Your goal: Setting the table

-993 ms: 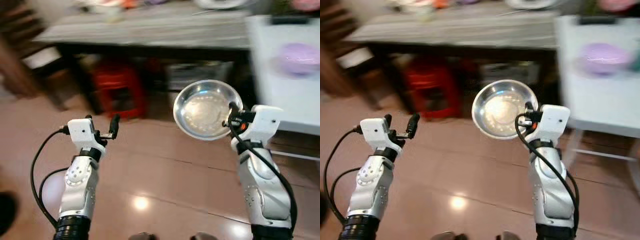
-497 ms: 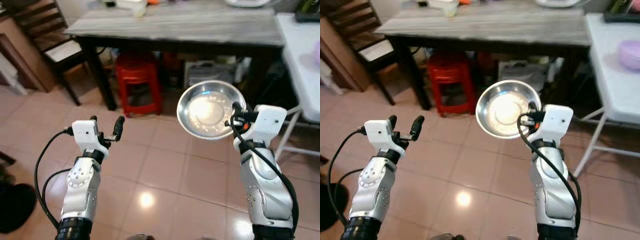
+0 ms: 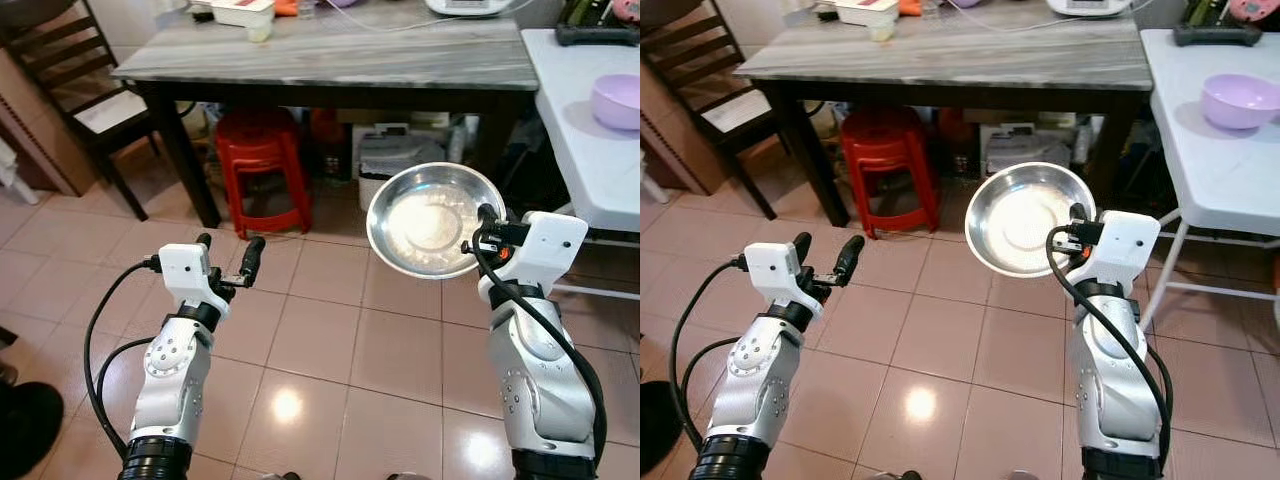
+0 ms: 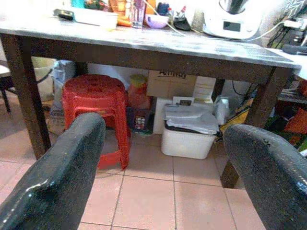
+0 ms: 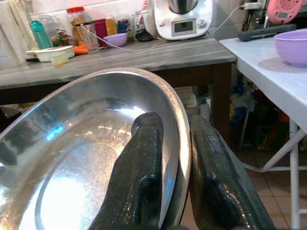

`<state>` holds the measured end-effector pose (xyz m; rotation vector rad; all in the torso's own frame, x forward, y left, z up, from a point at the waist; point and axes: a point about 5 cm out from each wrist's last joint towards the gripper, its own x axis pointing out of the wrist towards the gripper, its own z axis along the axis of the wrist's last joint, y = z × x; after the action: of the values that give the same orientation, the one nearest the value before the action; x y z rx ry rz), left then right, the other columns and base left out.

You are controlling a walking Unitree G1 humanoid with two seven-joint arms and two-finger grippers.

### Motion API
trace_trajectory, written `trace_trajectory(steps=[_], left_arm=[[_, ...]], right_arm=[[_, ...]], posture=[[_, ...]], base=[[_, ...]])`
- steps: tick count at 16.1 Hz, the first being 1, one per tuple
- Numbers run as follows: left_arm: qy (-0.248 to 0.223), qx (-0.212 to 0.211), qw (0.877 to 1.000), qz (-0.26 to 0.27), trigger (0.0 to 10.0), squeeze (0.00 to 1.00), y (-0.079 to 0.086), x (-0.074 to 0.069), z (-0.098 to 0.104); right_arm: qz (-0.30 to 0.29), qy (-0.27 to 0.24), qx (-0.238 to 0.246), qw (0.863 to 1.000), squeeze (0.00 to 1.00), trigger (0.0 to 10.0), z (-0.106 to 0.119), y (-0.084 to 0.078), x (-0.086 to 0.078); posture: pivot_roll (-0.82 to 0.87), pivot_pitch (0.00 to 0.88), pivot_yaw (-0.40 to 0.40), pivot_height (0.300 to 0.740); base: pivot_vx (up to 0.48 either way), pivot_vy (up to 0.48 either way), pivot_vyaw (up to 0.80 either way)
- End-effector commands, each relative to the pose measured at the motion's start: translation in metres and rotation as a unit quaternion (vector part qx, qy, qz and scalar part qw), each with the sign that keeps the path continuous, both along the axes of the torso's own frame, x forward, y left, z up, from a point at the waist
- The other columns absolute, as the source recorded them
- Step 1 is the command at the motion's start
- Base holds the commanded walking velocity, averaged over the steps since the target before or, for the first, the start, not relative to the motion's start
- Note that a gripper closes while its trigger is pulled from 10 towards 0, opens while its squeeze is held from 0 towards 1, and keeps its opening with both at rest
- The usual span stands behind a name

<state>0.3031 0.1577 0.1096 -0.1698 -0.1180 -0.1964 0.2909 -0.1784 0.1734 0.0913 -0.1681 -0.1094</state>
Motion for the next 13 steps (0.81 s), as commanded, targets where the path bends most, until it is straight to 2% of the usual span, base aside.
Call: trace_trajectory(steps=[1,9,13], left_arm=[[-0.010,0.001,1.000,0.003,10.0,0.00,0.0042,-0.0012,0.0044],[-0.012,0.004,1.000,0.004,10.0,0.00,0.0057,-0.0011,0.0048],[-0.011,0.002,1.000,0.001,10.0,0.00,0.0030,-0.0013,0.0049]], right_arm=[[0.003,-0.009,0.002,1.000,0.00,10.0,0.0031,0.0018,-0.0003],[0.006,-0.015,-0.007,1.000,0.00,10.0,0.0052,0.0010,-0.0005],[0.005,-0.017,-0.007,1.000,0.00,10.0,0.0058,0.0004,-0.0008]], posture=[[-0.12,0.128,0.092,0.740],[-0.12,0.120,0.090,0.740],[-0.12,0.124,0.092,0.740]], base=[[0.311,0.000,0.00],[0.318,0.000,0.00],[0.302,0.000,0.67]])
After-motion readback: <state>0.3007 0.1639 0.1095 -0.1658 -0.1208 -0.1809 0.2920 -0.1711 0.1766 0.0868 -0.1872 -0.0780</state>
